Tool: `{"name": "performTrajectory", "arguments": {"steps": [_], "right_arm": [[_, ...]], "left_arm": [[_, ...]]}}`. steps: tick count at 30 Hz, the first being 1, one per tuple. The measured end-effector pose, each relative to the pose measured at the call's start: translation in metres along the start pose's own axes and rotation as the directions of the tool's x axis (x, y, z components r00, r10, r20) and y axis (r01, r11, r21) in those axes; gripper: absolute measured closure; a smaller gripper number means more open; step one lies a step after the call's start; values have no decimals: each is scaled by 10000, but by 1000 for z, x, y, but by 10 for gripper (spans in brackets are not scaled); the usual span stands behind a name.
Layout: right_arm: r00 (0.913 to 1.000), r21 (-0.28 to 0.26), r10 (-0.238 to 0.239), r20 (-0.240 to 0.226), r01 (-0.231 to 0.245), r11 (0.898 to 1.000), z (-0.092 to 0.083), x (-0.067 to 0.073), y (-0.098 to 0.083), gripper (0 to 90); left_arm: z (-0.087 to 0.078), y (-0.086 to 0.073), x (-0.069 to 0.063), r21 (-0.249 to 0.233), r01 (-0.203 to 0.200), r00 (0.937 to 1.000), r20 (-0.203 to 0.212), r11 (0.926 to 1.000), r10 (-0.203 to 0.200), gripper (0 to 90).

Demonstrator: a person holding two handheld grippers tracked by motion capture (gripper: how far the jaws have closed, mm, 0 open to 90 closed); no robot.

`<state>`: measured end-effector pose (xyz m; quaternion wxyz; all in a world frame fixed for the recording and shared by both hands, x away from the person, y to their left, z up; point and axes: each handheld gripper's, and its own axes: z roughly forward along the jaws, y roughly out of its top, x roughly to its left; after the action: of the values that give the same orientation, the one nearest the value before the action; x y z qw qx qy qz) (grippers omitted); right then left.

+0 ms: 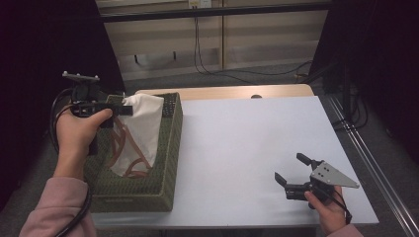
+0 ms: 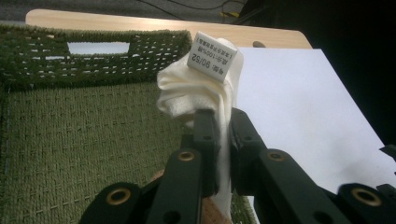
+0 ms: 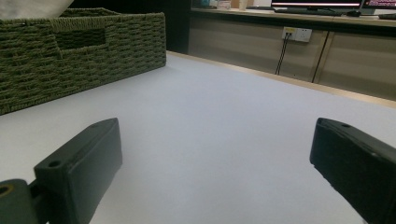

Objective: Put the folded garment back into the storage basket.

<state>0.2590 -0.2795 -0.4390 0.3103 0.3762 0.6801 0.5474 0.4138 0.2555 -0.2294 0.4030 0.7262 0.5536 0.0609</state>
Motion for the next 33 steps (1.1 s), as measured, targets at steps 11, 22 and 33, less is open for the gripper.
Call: {"name": "performTrajectory", "arguments": {"steps": [11, 22, 33], "right_arm": [[9999, -45, -105, -41, 105, 9999, 0, 0, 0, 20], [9999, -78, -124, -91, 123, 9999, 0, 1, 1, 20], [9999, -77, -145, -83, 145, 9999, 0, 1, 1, 20]], "left_arm": [[13, -16, 7, 52, 74, 10000, -18, 10000, -74, 837], [29, -30, 20, 124, 204, 9998, -46, 9997, -204, 837], [38, -33, 27, 90, 222, 9997, -36, 9997, -222, 836]]}}
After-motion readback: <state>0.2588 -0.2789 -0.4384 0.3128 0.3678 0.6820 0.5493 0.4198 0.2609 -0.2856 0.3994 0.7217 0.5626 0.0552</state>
